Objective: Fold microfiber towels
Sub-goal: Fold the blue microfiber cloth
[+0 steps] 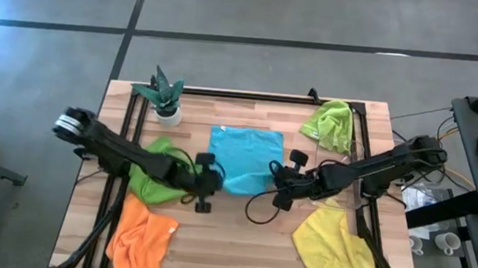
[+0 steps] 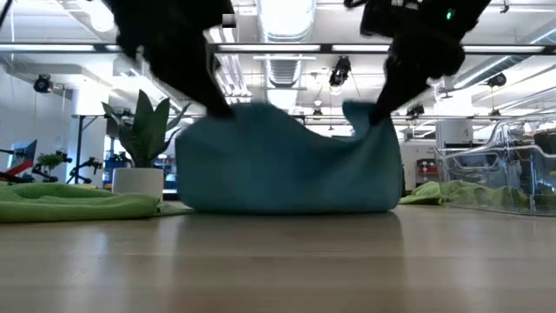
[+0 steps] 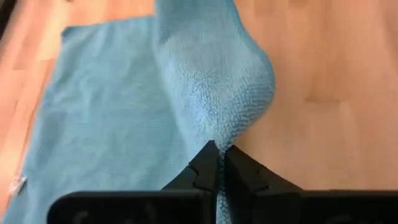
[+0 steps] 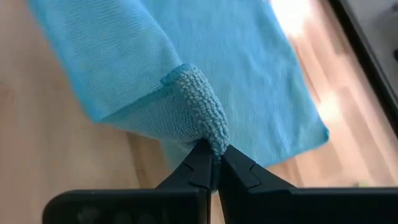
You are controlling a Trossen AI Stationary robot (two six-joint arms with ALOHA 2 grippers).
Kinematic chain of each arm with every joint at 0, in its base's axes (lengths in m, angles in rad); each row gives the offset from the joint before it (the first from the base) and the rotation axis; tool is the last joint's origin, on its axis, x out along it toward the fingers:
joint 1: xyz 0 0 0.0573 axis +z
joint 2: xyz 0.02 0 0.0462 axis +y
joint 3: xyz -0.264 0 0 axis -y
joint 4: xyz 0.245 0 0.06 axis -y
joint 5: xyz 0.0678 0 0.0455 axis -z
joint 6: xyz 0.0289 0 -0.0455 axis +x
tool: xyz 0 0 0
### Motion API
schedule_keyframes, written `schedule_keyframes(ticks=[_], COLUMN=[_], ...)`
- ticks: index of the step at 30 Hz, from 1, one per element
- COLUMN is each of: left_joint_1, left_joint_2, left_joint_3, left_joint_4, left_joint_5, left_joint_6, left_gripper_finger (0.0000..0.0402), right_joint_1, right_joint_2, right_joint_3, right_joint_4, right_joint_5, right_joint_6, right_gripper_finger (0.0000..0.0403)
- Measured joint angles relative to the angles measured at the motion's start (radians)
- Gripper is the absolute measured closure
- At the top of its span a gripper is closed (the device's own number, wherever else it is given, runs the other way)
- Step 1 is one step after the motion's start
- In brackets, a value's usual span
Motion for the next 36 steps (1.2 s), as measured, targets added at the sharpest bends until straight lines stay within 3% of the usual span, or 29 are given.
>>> schedule_keyframes(ticks=[3, 6, 12, 15, 24, 36], left_joint_1=[0.009, -0.015, -0.103, -0.125, -0.022, 0.236], left_joint_2=[-0.107, -0.135, -0.056, 0.011, 0.097, 0.079], left_joint_3=[-0.027, -0.059, -0.082, -0.069, -0.071, -0.070], left_joint_4=[0.001, 0.000, 0.133, 0.178, 0.152, 0.151], left_joint_5=[0.048, 0.111, 0.290, 0.320, 0.247, 0.305], left_joint_6=[-0.057, -0.114, -0.239, -0.249, -0.211, 0.001], left_gripper_finger=[0.0401, 0.0401, 0.0401, 0.0401, 0.0401, 0.0402], right_joint_1=[0.036, 0.090, 0.248, 0.297, 0.228, 0.138], right_joint_2=[-0.047, -0.060, -0.047, -0.043, 0.019, 0.060], right_joint_3=[0.000, -0.008, -0.010, -0.010, -0.048, -0.074], right_joint_4=[0.028, 0.049, 0.058, 0.055, 0.050, -0.088], right_joint_5=[0.007, 0.007, -0.050, -0.044, 0.003, 0.028], right_joint_6=[-0.006, 0.009, 0.070, 0.142, 0.252, 0.410], right_gripper_finger=[0.0394, 0.0394, 0.0394, 0.0394, 0.0394, 0.0394])
